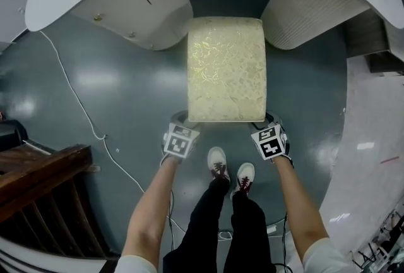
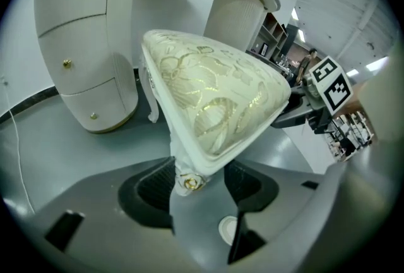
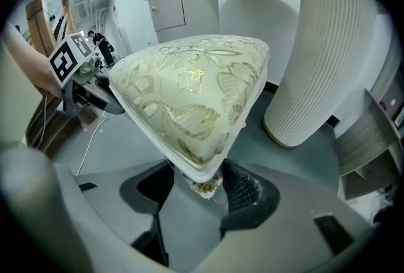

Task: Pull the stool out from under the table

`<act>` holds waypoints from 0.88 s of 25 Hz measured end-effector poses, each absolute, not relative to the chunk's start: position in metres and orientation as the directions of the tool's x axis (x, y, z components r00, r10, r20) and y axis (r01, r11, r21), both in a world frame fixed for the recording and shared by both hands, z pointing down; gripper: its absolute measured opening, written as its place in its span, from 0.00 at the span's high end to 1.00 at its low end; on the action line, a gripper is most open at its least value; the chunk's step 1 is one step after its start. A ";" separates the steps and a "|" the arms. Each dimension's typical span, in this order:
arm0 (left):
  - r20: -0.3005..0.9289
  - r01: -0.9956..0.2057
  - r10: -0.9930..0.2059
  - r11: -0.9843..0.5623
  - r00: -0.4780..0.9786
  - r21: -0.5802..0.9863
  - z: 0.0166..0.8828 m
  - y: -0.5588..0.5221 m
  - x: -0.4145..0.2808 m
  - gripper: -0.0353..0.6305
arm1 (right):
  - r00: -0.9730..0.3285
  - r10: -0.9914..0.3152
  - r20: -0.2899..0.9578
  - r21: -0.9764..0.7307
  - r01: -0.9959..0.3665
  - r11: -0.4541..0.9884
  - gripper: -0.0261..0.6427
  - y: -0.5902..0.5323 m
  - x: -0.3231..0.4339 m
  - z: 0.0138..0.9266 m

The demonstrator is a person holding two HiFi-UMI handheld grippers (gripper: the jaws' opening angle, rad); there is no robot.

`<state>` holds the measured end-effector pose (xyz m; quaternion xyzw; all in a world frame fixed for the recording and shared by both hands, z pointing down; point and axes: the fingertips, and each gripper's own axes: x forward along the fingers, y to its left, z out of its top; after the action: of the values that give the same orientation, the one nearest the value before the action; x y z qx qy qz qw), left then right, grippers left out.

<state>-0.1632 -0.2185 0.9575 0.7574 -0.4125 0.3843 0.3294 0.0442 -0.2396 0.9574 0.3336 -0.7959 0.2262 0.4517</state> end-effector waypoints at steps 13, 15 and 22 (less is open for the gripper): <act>0.873 -0.877 -0.338 -0.445 0.352 0.181 0.962 -0.117 -0.147 0.58 | -0.372 -0.270 0.888 -0.090 -0.716 0.692 0.58 -0.134 0.060 0.962; 0.877 -0.876 -0.335 -0.450 0.346 0.174 0.962 -0.100 -0.147 0.58 | -0.371 -0.270 0.889 -0.084 -0.710 0.699 0.58 -0.116 0.061 0.962; 0.891 -0.889 -0.325 -0.429 0.316 0.159 0.960 -0.065 -0.147 0.58 | -0.343 -0.259 0.903 -0.051 -0.684 0.728 0.60 -0.080 0.064 0.962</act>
<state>-0.1467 -0.0652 0.9602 0.7365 -0.4122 0.4147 0.3401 0.0635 -0.0803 0.9617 0.2983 -0.7903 0.2167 0.4894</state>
